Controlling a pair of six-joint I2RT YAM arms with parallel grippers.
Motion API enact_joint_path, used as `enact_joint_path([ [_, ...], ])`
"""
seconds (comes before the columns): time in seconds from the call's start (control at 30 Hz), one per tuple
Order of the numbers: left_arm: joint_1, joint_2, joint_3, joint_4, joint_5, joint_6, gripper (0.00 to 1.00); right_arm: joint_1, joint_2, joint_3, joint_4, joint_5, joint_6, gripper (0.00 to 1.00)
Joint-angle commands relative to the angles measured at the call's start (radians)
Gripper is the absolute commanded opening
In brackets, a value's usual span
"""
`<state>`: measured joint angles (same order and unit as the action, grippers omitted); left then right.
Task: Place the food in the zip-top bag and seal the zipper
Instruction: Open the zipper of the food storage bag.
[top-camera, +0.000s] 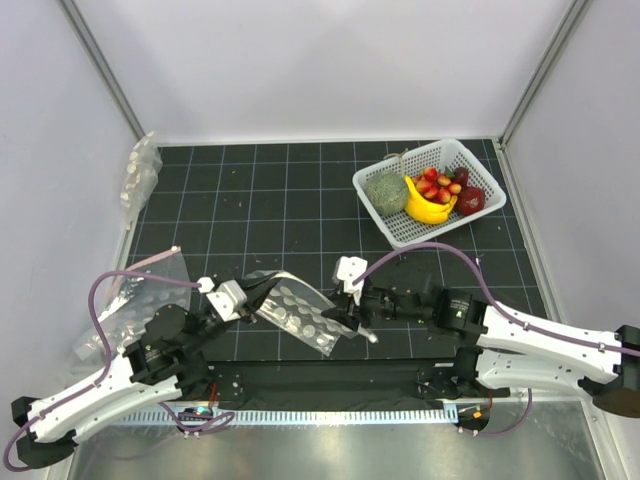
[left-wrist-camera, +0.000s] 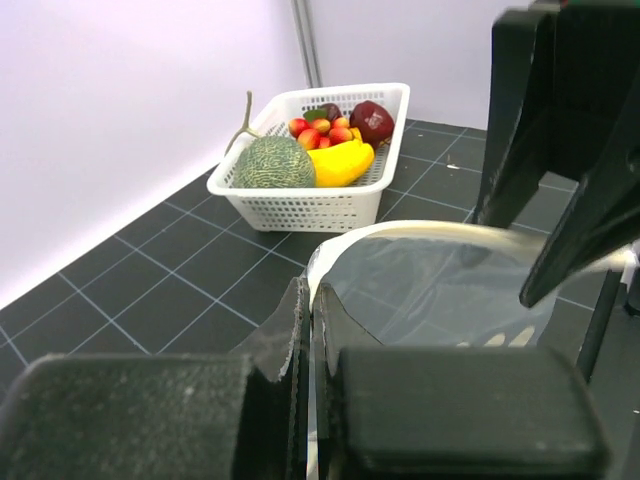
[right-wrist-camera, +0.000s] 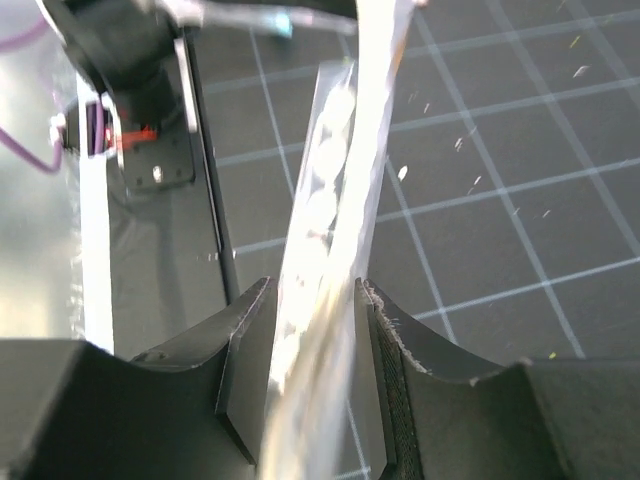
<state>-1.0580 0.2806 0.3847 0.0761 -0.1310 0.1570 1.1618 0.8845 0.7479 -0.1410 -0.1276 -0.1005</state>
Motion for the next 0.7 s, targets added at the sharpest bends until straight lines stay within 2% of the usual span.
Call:
enact_joint_path([
  [0.0,0.004,-0.014,0.000,0.007,-0.038,-0.013,0.00,0.009,0.014,0.044,0.000,-0.020,-0.011,0.43],
  [0.47,0.003,-0.034,-0.003,-0.002,-0.055,-0.014,0.00,0.009,-0.142,-0.042,0.050,0.089,0.024,0.52],
  [0.57,0.003,-0.034,-0.001,-0.002,-0.055,-0.016,0.00,0.009,-0.165,-0.053,0.052,0.103,0.030,0.52],
  [0.67,0.003,-0.037,-0.001,-0.004,-0.056,-0.016,0.00,0.009,-0.180,-0.058,0.032,0.138,0.030,0.44],
])
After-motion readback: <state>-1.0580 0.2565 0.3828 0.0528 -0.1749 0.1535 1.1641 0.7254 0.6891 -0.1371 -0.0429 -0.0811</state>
